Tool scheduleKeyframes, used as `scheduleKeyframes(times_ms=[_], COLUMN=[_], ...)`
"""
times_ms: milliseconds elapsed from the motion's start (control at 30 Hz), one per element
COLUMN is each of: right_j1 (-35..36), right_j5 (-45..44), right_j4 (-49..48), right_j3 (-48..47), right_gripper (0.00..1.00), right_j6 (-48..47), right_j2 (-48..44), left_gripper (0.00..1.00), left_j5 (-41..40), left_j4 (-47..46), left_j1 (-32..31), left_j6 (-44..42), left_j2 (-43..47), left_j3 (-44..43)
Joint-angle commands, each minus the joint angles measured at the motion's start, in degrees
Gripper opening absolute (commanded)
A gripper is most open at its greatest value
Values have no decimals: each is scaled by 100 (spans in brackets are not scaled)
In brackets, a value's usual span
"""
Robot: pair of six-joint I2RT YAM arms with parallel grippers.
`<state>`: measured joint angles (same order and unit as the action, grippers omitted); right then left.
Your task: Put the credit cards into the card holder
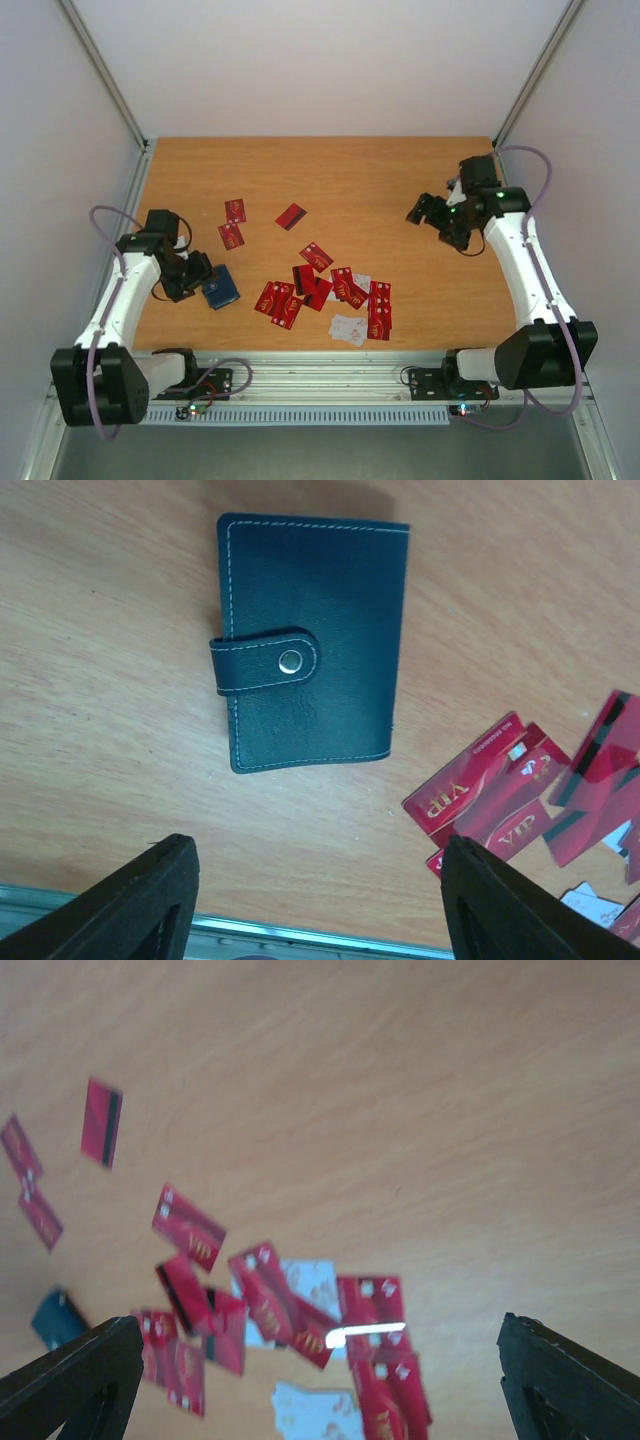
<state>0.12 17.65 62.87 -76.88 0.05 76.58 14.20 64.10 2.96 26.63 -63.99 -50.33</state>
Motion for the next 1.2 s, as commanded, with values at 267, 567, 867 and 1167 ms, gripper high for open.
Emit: scheduleKeyframes(times_ms=[267, 567, 867, 1167], right_j1=[1216, 1221, 1227, 1227], right_j5=[500, 404, 437, 262], right_j4=[84, 367, 226, 243], right_j3=[861, 709, 847, 921], right_gripper=[96, 96, 96, 96], right_j6=[395, -152, -45, -194], right_j2=[-613, -635, -568, -476], left_gripper=[58, 59, 47, 25], left_j5=[101, 341, 303, 734], left_j4=[-1162, -2217, -2544, -2972], left_j1=[573, 627, 627, 627], left_j6=[482, 170, -137, -459], left_j2=[-1194, -1914, -2319, -2348], left_j3=[330, 564, 553, 780])
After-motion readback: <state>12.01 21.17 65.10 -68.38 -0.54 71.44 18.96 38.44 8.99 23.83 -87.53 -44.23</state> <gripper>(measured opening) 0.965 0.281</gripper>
